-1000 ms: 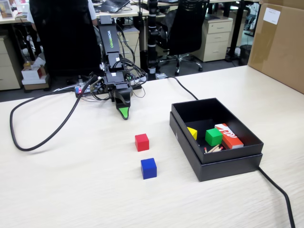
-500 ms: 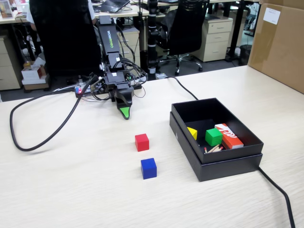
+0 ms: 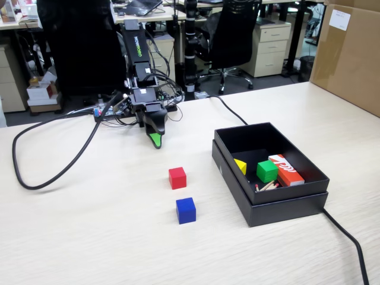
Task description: Put the red cube on top of the blue cube
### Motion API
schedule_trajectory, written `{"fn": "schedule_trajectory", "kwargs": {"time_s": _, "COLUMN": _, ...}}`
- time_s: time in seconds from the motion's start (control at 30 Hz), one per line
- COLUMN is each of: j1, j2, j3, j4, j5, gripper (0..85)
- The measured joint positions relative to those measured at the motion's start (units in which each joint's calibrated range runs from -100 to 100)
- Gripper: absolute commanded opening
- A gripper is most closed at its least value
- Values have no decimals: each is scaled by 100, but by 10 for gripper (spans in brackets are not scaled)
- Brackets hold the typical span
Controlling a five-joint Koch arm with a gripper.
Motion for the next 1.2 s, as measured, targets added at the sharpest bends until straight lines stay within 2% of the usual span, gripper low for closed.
{"fn": "schedule_trajectory", "kwargs": {"time_s": 0.07, "j1": 24, "j2": 65, "j3": 548, "j4": -914, "j5": 132, "gripper": 476}}
{"fn": "schedule_trajectory", "kwargs": {"time_s": 0.13, "j1": 59, "j2": 65, "j3": 849, "j4": -1347, "j5": 190, "gripper": 475}}
{"fn": "schedule_trajectory", "kwargs": {"time_s": 0.4, "j1": 88, "j2": 298, "j3": 1817, "j4": -1711, "j5": 234, "gripper": 475}}
{"fn": "schedule_trajectory", "kwargs": {"time_s": 0.5, "j1": 127, "j2": 673, "j3": 2611, "j4": -2199, "j5": 239, "gripper": 472}}
{"fn": "schedule_trajectory", "kwargs": {"time_s": 0.67, "j1": 215, "j2": 2071, "j3": 4774, "j4": -3941, "j5": 239, "gripper": 472}}
{"fn": "schedule_trajectory", "kwargs": {"time_s": 0.87, "j1": 205, "j2": 4000, "j3": 6901, "j4": -5056, "j5": 244, "gripper": 472}}
{"fn": "schedule_trajectory", "kwargs": {"time_s": 1.2, "j1": 220, "j2": 6447, "j3": 8590, "j4": -5405, "j5": 239, "gripper": 472}}
